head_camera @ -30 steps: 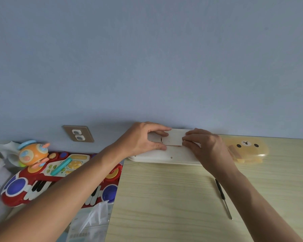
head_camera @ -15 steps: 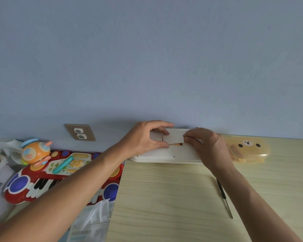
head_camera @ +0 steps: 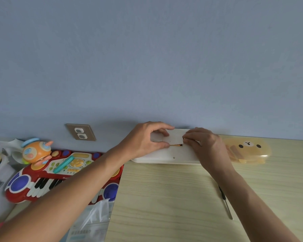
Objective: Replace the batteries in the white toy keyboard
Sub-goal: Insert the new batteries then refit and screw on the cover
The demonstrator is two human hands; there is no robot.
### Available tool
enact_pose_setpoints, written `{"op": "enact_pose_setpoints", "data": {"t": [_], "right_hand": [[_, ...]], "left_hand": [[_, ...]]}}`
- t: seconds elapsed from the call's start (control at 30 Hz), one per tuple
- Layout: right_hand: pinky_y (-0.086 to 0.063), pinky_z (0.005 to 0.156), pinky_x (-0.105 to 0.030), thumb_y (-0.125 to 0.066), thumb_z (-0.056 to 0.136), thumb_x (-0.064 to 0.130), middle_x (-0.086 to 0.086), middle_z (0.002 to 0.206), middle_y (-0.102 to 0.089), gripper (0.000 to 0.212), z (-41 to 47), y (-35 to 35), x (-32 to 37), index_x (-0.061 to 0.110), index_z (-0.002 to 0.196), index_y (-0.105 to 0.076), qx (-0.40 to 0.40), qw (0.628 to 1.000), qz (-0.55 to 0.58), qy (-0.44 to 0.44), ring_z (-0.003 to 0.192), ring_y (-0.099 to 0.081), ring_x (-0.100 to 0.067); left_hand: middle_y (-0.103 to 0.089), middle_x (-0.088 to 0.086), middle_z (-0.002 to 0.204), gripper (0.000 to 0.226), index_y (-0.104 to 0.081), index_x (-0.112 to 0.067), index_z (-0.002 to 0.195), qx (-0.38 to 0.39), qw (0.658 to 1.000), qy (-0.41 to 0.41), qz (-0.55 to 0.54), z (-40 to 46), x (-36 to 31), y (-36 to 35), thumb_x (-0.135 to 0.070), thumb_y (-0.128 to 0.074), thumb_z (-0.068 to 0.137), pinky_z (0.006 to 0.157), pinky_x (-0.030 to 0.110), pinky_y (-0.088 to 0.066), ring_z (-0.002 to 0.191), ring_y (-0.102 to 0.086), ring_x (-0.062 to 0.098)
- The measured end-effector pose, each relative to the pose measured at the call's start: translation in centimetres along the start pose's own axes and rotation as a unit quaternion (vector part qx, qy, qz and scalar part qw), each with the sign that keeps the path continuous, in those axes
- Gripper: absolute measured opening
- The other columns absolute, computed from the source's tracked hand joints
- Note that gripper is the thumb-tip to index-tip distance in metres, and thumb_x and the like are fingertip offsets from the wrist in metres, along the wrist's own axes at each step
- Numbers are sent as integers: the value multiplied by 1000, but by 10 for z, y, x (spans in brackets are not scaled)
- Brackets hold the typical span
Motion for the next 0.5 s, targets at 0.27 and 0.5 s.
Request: {"op": "enact_pose_setpoints", "data": {"t": [0.27, 0.5], "right_hand": [[-53, 84, -42, -67, 93, 12, -1, 108, -72, 12, -10, 1, 5, 15, 97, -78, 10, 994, -80, 72, 98, -65, -28], [-48, 99, -31, -76, 84, 2, -3, 103, -77, 14, -15, 10, 2, 12, 93, -82, -23, 998, -27, 57, 103, -68, -17]], "left_hand": [[-69, -15, 110, 24, -80, -27, 108, 2, 997, -37, 69, 2, 1, -5, -33, -79, 85, 100, 19, -42, 109, -59, 2], [-68, -19, 109, 23, -79, -29, 108, 4, 996, -41, 73, 2, 1, -5, -36, -78, 86, 99, 15, -42, 110, -58, -1]]}}
Point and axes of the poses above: each hand's wrist, its own z-axis towards the middle knuckle, its own y-axis out of the back of the hand, x = y × z, the point moved 7 cm from there along z, towards the middle knuckle
